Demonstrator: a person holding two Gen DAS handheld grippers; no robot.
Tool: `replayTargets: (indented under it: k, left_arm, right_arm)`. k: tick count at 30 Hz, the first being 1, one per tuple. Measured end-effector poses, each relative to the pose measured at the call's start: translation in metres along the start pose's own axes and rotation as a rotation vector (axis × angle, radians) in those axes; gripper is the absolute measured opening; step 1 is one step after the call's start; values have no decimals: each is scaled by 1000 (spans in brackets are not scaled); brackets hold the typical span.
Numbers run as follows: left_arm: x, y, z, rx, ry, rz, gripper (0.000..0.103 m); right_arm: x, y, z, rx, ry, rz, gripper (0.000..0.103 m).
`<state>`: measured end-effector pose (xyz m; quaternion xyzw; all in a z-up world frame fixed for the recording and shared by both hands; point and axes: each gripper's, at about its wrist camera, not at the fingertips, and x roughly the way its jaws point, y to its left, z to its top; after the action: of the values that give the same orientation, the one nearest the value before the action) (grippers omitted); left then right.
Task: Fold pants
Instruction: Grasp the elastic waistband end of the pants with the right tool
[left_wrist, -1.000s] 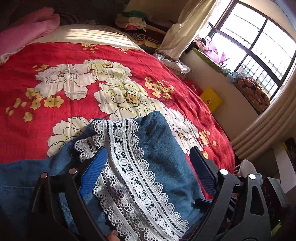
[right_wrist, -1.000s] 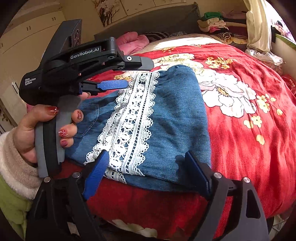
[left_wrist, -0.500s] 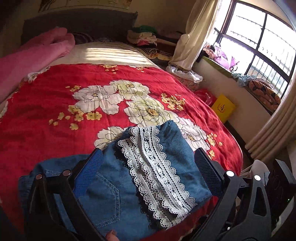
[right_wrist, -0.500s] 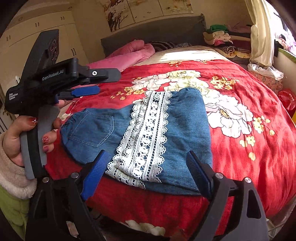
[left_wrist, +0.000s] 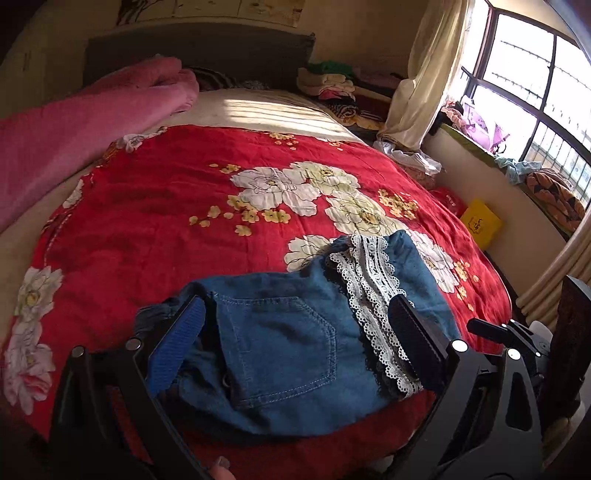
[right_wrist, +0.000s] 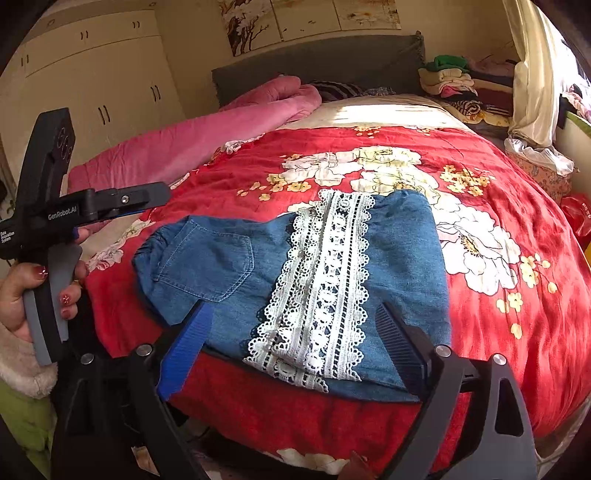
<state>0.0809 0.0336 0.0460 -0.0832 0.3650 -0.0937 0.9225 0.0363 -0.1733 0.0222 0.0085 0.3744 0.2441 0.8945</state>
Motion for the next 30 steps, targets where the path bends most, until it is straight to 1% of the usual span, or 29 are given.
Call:
replayTargets:
  k: [5,10,14,18,23,27,30]
  left_arm:
    - [-15,39,-14,-69,2,53,93]
    - [-23,66,-31,-127,18,74,93]
    - [-21,74,-44,-141,51,59,93]
    - [-16,78,-55,-148,82,50,93]
    - [-3,79,-67,-183,129,-8,93]
    - [8,75,-75,-214,157,-53,93]
    - [12,73,-78,-230,157,-70,93]
  right_arm:
    - [8,3,7,3,15,-4,91]
    - [20,12,20,-8,31,17,91]
    - [32,29,37,-58,49,80,92]
    - [52,37,58,-56,82,164,93]
    - [81,49,80,-83,124,205,93]
    - [103,71,95,-158,163,239,93]
    - [124,89,105,-225,202,279,93]
